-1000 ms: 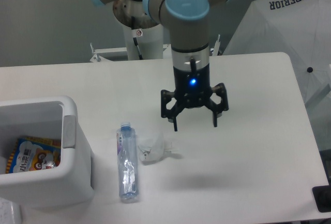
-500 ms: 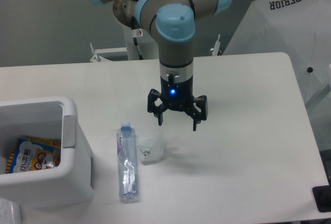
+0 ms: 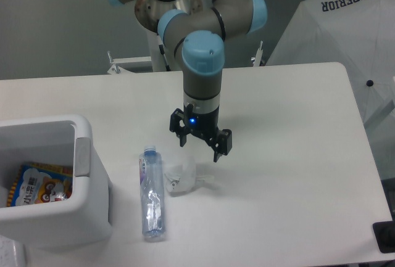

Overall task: Place the trash in the trash can
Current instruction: 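Lower the gripper onto the wrapper and close on it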

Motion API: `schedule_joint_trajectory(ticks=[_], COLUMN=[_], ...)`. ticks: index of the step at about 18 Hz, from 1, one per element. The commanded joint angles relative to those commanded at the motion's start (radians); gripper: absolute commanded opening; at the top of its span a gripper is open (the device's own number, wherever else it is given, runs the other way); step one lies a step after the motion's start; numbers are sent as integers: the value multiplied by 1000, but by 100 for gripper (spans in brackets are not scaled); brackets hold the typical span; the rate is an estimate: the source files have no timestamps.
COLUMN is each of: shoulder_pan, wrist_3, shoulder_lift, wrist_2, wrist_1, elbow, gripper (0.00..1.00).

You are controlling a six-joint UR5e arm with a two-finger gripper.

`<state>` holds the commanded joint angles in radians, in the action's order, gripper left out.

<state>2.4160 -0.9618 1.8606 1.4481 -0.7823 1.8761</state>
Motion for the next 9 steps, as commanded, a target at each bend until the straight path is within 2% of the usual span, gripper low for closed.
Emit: schedule_joint_trajectory(ticks=[9], shoulder_pan=[-2], wrist_3=[0], shoulder_lift=[34], wrist_2=[2], wrist_1=[0], elbow=[-2], gripper=[99])
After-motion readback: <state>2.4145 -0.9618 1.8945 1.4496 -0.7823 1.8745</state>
